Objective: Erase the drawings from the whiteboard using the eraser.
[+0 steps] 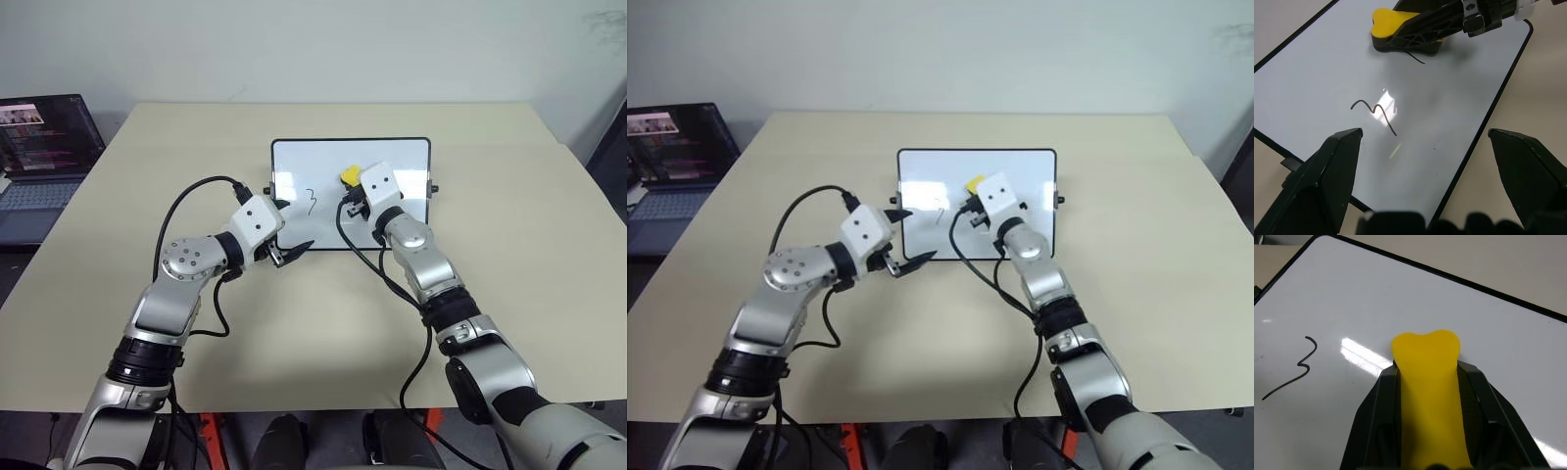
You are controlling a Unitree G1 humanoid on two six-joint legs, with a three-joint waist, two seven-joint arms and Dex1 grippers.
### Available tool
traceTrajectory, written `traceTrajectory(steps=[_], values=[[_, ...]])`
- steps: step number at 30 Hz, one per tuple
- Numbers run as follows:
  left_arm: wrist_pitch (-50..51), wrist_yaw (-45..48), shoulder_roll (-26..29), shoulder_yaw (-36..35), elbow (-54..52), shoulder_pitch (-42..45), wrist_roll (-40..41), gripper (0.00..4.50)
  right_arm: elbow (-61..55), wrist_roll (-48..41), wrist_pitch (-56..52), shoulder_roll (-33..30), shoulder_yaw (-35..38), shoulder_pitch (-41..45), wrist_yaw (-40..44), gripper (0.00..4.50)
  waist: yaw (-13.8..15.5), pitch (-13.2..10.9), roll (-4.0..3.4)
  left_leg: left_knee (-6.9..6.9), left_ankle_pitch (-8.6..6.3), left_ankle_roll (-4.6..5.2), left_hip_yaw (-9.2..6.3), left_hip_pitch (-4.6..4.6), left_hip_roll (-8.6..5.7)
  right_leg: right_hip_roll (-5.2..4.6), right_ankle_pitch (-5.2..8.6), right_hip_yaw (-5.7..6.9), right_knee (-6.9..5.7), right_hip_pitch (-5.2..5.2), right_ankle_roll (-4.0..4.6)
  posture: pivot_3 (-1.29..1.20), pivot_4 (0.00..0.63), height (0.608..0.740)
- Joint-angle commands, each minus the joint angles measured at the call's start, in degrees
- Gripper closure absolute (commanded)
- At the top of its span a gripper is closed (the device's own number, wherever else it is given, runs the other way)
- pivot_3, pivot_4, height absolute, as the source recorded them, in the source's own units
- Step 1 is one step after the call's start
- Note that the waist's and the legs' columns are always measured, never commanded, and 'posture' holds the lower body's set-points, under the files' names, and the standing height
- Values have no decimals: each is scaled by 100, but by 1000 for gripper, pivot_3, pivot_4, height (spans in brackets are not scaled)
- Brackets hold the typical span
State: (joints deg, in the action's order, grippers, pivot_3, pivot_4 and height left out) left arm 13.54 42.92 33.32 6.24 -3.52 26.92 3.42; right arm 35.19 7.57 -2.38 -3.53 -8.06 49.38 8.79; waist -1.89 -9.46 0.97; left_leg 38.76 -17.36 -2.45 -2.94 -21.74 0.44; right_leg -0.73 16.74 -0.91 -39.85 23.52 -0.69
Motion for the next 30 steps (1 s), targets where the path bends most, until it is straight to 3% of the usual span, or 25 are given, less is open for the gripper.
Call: traceTrajectory(steps=[1,16,23,30], values=[[30,-83,84,-194,-343,22,14,0,43,128,-65,-82,-6,76,-78,3297,0,0,0,1,0,0,0,0,0,0,0,0,-2,0,0,0,150,740],[89,-121,79,-170,-356,86,13,0,-2027,581,-1245,-665,-635,-1801,670,3297,11,4,6,4,0,1,-2,29,-2,0,0,0,-5,-28,-1,0,150,740],[28,-95,24,-98,-249,184,1,0,-2487,457,-1471,-728,-522,-1936,725,3297,13,4,6,4,0,1,-2,44,-2,3,0,0,-9,-40,-1,0,150,740],[-10,-75,7,-74,-246,177,7,0,-3466,-465,-1435,-422,-4,-1941,934,3297,12,2,5,2,0,1,-4,25,-1,3,0,1,-1,-26,-1,0,150,740]])
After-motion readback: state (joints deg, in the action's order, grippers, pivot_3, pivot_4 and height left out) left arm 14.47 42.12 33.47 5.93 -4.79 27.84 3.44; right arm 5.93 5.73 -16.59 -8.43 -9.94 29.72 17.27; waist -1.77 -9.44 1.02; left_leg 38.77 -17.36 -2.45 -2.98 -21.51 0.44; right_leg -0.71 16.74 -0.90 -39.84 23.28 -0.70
